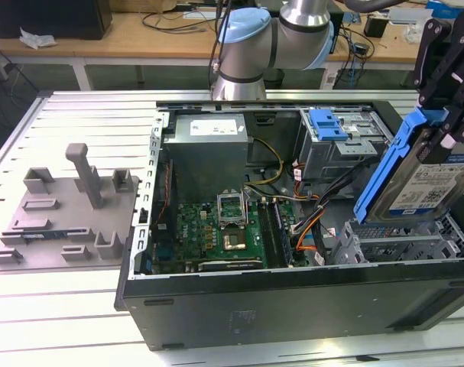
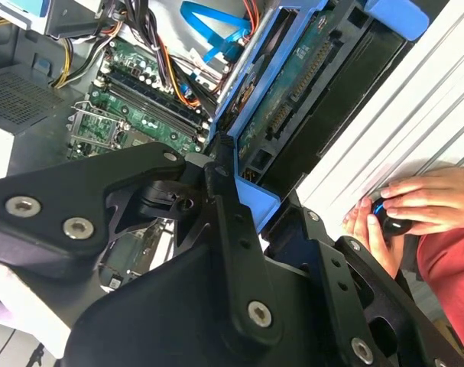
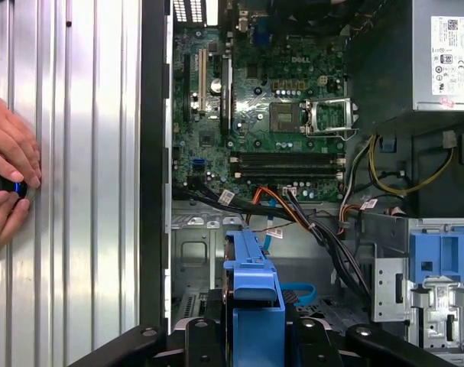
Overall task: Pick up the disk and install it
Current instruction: 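Insert the disk into the insertion slot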
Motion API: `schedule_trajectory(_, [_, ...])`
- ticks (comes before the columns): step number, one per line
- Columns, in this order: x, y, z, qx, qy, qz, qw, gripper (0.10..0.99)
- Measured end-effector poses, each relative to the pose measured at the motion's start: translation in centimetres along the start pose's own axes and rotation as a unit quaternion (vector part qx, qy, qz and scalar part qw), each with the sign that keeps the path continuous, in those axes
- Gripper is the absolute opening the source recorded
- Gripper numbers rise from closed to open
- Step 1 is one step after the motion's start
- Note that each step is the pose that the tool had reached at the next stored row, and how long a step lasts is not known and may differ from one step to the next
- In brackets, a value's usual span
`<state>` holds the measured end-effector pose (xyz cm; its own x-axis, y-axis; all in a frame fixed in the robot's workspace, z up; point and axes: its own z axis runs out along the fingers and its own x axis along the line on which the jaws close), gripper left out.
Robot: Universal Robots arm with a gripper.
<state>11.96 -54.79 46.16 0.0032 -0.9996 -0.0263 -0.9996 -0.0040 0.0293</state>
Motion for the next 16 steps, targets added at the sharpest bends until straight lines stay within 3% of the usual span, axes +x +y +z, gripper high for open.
schedule_trajectory(16, [0.15, -0.03, 0.50, 0.0000, 0.0000, 0.000, 1.0000, 0.369])
